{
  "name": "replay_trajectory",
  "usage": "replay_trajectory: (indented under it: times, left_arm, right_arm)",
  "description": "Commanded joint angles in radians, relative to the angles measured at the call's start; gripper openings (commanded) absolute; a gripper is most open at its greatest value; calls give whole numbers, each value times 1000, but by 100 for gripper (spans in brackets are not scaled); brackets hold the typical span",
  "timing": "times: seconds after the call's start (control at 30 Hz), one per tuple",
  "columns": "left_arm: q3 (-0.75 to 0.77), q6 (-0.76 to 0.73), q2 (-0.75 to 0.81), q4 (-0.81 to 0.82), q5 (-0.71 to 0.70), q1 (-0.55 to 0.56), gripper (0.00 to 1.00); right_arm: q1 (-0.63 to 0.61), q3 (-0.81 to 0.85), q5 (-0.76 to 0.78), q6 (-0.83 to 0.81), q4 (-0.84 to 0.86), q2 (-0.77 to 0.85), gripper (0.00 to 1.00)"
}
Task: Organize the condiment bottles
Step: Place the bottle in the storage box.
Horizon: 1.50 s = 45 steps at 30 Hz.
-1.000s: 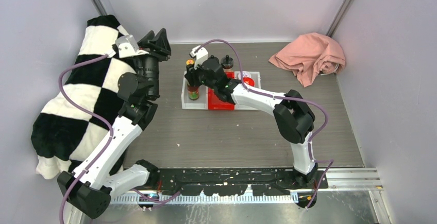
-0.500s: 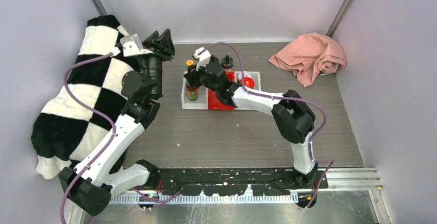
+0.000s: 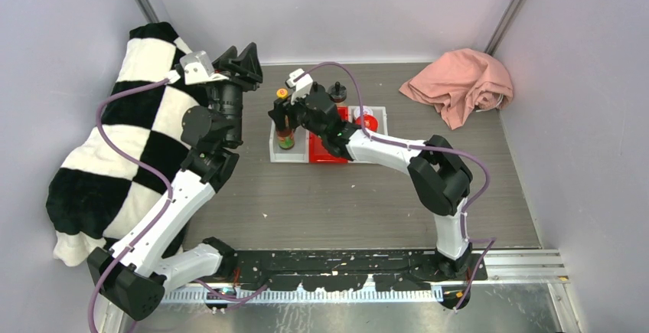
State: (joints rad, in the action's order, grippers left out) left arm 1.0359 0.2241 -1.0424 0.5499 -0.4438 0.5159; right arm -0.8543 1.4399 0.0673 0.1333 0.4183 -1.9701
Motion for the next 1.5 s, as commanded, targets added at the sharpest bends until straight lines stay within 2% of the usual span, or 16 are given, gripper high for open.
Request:
replay_trajectory:
  times: [0.0,0.17,0.37,0.63,0.83,1.13,1.47]
  left_arm:
    - [9,-14,3,59,-3,6,50]
    - [9,-20,10,57,-6,10,50]
    - [15,-29,10,49,-12,13,50]
    - [56,-24,-11,-39,-28,13,54]
    - [153,-11,-65,-192,-52,13,57]
    - [231,4,-143,-304,-75,13,58]
    - [294,18,-232,-366,-66,12,59]
  right_arm:
    - [-11,27,-12,-26,32,78,70]
    - [-18,19,12,-52,27,103,71]
    - [-14,46,125,-127,-49,157,71]
    - [23,160,346,-126,-275,180,74]
    - [108,292,454,-42,-502,133,79]
    - [266,305,326,69,-582,51,82]
    - [336,308,186,136,-582,-42,82]
